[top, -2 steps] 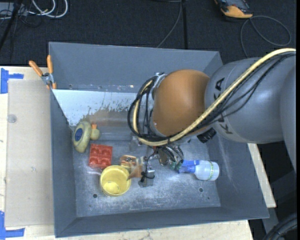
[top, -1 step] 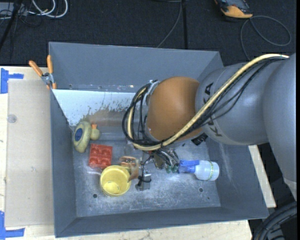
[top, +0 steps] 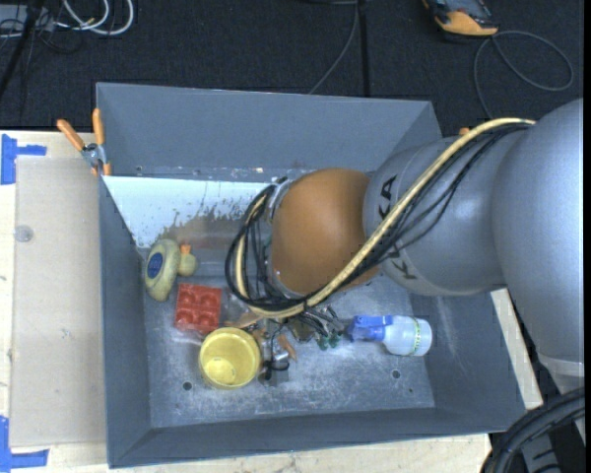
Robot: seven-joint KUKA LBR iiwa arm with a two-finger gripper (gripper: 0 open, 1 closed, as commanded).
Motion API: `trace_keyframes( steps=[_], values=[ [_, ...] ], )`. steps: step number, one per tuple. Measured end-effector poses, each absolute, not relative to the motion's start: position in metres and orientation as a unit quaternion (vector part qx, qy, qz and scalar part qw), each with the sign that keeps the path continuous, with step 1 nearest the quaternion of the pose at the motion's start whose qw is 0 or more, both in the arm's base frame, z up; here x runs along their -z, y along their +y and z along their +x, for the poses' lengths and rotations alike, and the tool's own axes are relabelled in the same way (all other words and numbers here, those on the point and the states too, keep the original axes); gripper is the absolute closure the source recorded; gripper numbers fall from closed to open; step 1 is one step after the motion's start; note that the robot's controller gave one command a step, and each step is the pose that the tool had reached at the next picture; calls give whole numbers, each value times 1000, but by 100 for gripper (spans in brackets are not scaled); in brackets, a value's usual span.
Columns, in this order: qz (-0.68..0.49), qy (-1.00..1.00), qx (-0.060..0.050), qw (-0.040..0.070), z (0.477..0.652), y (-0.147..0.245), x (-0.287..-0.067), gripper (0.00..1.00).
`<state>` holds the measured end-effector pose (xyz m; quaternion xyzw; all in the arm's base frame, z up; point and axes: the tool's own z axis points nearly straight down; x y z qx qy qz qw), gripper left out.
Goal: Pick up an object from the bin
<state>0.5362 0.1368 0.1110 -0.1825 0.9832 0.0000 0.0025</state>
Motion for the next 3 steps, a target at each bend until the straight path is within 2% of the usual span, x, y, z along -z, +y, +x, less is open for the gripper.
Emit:
trace_keyframes(
  steps=[1,2,3],
  values=[
    [-211,977,0,0,514,142,-89,0],
    [-154,988,0,-5,509,143,-122,0],
    [-238,971,-1,5,528,123,-147,0]
  ],
)
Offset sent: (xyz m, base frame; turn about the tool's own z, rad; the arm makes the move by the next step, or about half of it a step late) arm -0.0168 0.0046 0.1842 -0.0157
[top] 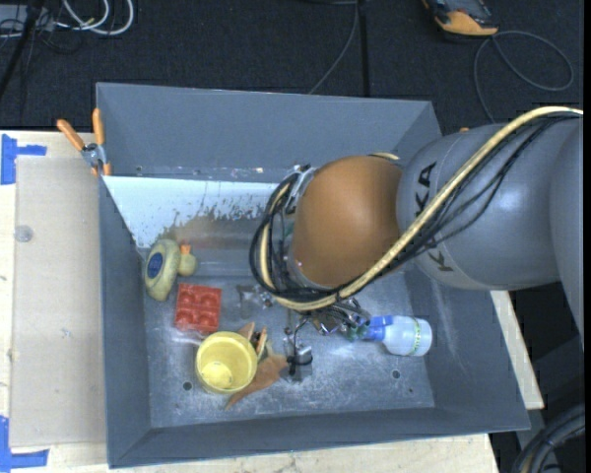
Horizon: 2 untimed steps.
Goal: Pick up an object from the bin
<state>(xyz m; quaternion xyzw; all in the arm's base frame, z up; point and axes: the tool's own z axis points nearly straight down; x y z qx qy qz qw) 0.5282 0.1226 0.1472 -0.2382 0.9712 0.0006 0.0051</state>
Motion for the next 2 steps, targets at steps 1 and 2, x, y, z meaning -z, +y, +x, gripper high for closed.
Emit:
trace_keyframes(
  steps=[1,2],
  values=[
    [-268,963,0,-2,527,131,-134,0],
    [-178,984,-1,0,511,148,-125,0]
  ],
)
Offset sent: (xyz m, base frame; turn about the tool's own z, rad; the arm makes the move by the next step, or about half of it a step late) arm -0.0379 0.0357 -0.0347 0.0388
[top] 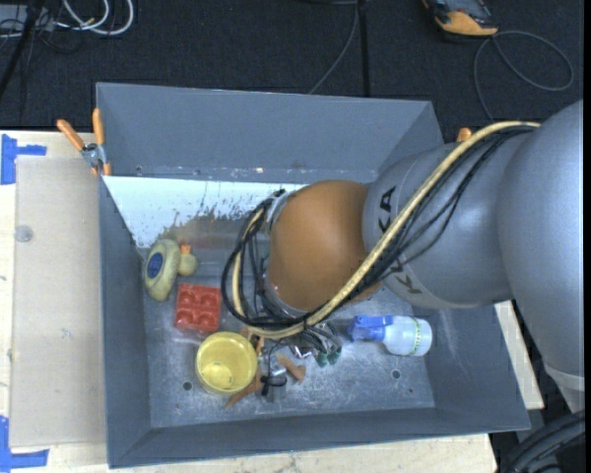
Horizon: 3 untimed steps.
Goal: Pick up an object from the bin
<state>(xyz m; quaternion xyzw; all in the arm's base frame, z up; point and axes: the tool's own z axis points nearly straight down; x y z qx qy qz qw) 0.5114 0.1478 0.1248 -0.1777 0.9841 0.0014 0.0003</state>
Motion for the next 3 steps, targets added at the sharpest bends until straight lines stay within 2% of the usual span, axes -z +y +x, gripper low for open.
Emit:
trace_keyframes(
  steps=[1,2,3],
  values=[
    [-236,972,-1,-1,520,155,-121,0],
    [-345,939,-1,1,527,158,-114,0],
    [-366,931,0,4,519,166,-83,100]
  ],
)
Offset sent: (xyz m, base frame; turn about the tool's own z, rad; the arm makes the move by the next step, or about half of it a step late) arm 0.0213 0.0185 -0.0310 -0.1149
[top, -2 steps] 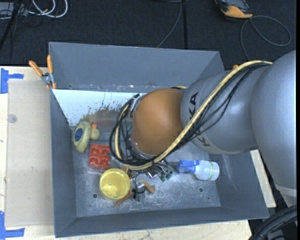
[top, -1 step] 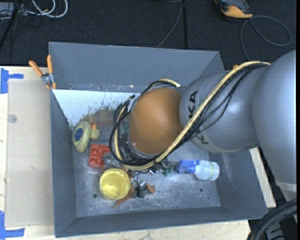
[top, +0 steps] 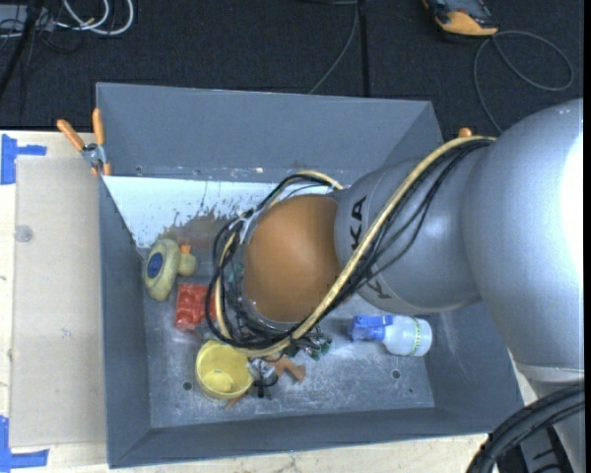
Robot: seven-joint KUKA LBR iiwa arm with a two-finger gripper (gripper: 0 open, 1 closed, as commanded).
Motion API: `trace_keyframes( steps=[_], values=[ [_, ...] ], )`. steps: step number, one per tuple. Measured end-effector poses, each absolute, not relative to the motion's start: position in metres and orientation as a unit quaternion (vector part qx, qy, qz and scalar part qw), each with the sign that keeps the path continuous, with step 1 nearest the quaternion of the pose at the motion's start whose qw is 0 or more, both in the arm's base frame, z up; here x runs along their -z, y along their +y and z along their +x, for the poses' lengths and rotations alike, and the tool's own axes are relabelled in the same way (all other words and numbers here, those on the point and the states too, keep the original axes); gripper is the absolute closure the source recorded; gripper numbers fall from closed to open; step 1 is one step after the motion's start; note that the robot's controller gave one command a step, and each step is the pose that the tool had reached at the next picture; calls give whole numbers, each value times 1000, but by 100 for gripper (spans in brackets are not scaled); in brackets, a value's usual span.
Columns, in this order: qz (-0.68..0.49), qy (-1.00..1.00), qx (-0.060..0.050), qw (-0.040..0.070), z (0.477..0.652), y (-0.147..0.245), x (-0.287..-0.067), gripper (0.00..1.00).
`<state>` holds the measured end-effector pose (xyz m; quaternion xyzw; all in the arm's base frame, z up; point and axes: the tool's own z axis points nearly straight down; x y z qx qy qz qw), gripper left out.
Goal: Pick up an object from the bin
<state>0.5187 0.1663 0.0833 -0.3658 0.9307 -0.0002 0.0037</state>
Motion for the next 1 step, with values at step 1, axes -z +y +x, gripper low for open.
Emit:
trace_keyframes(
  steps=[1],
  values=[
    [-365,931,0,4,519,166,-83,100]
  ],
)
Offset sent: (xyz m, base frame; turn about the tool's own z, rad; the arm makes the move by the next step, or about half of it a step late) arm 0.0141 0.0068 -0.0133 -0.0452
